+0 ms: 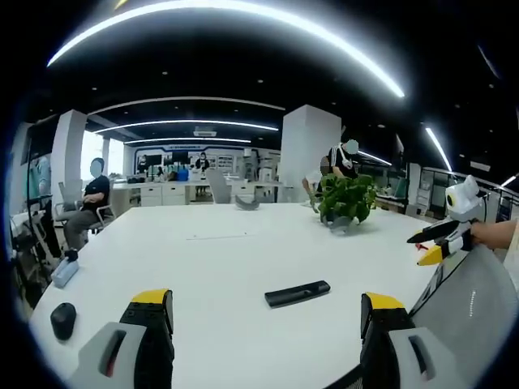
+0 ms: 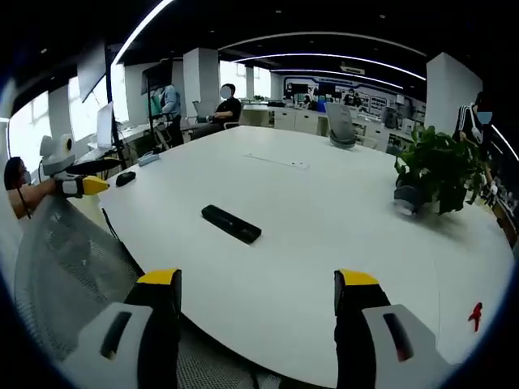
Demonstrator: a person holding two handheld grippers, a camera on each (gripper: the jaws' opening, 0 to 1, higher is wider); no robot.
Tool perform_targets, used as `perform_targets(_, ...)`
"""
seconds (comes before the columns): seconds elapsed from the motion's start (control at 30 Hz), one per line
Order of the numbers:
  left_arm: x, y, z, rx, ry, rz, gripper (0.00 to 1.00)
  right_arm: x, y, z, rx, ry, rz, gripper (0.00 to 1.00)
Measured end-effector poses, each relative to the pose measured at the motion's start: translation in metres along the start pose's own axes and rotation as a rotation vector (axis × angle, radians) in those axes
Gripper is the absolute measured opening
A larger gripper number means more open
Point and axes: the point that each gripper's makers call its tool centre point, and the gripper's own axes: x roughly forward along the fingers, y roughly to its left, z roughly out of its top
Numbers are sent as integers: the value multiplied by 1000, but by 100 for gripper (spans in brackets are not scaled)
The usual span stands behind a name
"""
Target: Press the specified remote control buttons in sequence, fully releasing each button before pressing the next.
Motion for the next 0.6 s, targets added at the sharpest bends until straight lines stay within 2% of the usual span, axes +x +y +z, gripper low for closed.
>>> perform_targets(0.6, 0, 0, -3, 2, 21, -12, 100, 1, 2, -1, -5, 8, 9, 79)
